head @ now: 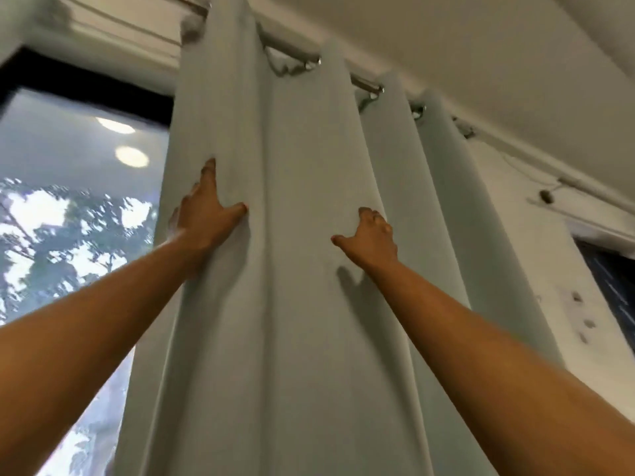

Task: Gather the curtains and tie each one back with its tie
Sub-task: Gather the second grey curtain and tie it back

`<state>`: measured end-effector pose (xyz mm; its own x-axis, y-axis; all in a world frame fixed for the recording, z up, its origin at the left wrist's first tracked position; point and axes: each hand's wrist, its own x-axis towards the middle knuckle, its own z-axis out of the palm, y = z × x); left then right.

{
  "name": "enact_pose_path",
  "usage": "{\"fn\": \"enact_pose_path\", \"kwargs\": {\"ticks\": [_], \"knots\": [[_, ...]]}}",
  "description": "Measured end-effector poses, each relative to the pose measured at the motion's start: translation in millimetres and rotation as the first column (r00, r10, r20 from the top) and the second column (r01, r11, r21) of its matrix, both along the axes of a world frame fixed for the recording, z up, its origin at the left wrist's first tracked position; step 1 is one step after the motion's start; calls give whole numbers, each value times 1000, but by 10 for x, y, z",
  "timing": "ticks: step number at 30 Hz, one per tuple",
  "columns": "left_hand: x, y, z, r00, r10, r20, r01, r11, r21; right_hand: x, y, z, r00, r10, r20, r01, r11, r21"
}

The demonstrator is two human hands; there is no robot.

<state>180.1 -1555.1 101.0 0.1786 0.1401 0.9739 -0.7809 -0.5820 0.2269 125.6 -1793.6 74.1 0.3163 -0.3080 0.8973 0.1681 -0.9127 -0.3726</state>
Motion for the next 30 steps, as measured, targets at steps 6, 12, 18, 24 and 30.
{"fn": "enact_pose_path", "kwargs": {"ticks": [6, 12, 18, 24, 30], "knots": [[39, -189, 705, 1000, 18, -12, -19, 995, -101, 253, -317, 948, 976, 191, 106, -200, 976, 82], [116, -565, 1034, 999, 5, 34, -1, 993, -115, 396, -544, 1340, 870, 413, 268, -430, 903, 3], [-130, -1314, 1253, 966, -255, 46, 255, 967, 12, 406, -609, 1576, 841, 465, 277, -484, 875, 1], [-485, -1879, 1407, 959, -253, -129, 276, 937, 214, 228, -717, 1759, 832, 494, 253, -505, 863, -25], [-221, -1701, 1234, 953, -181, -244, 246, 932, 267, 25, -893, 1629, 745, 659, 101, -665, 746, 36]]}}
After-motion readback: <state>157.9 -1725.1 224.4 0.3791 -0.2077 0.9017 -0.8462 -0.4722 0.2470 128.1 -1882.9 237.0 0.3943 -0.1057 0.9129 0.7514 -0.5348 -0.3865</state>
